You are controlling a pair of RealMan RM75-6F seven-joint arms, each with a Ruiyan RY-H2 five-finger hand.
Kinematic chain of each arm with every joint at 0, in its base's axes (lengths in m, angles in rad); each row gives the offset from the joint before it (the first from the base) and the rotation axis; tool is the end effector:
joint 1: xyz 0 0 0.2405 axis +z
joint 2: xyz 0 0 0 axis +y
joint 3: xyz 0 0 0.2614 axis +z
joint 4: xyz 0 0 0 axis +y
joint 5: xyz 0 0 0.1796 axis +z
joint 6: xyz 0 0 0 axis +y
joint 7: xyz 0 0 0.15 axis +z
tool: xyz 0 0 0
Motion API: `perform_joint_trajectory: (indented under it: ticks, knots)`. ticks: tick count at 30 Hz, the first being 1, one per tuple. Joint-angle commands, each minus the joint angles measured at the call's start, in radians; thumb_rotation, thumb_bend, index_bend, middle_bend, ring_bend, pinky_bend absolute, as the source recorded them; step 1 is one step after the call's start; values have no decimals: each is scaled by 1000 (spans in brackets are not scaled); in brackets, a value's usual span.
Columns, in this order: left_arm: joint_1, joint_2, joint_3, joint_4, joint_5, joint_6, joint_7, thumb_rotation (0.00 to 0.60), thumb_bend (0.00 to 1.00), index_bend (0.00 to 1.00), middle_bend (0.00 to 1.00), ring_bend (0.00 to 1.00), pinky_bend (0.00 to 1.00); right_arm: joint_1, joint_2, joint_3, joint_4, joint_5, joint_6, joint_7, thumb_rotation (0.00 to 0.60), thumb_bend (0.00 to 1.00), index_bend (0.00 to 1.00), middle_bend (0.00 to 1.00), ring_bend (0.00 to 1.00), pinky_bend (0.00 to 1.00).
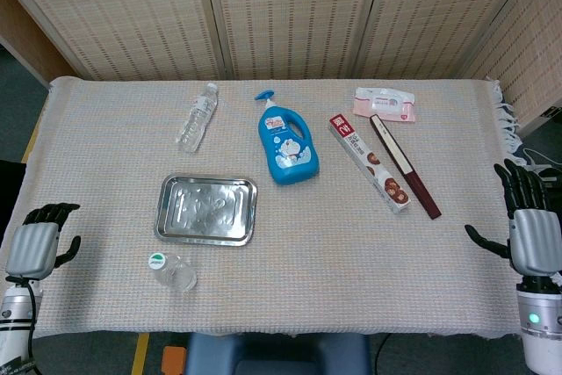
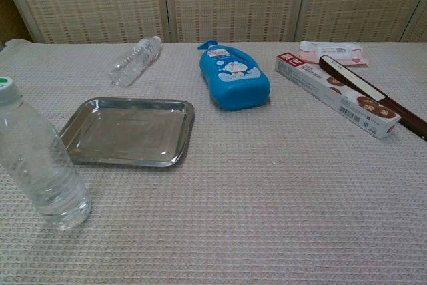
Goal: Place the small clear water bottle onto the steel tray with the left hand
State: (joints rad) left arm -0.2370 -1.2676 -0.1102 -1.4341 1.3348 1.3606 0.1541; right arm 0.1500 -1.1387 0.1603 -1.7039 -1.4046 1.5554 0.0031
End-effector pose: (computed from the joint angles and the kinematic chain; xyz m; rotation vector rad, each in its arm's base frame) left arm -0.3165 0.2454 0.1585 -1.3980 -0.8077 -0.7721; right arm -0.2742 -0.2188 0.2070 1.2078 -0.8680 1.1118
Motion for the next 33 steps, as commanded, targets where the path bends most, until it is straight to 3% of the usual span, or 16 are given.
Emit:
perform_joint_trajectory:
  ticks: [1,12,14,18,23,27,33]
  knots:
    - [5,-8,1,11,26,27,-2,600,393,167,156,142,230,2,5,-3,-4,0,-15,4,600,69,74,0,0,49]
    - [14,34,-3,-6,12,31,55,600,394,152,148,134,230,20,33,-31,-25,-2,-114,15,600,69,74,0,0,49]
    - [11,101,8,-78,-14,-19,97,600,394,133,143,129,229,24,50,-42,-35,-6,-141,28,600,69,74,0,0,49]
    - [5,284,30,-330,-95,-122,163,600,394,60,111,105,222,28,102,-61,-65,-21,-188,79,600,69,74,0,0,49]
    - [9,394,43,-546,-173,-151,212,600,392,17,61,69,210,25,137,-63,-75,-38,-190,138,600,69,74,0,0,49]
    - [2,424,52,-668,-251,-181,218,600,393,0,2,14,193,22,154,-59,-71,-48,-183,189,600,69,74,0,0,49]
    - [-1,362,50,-747,-302,-170,176,600,392,0,0,0,192,14,168,-50,-64,-57,-162,248,600,69,74,0,0,49]
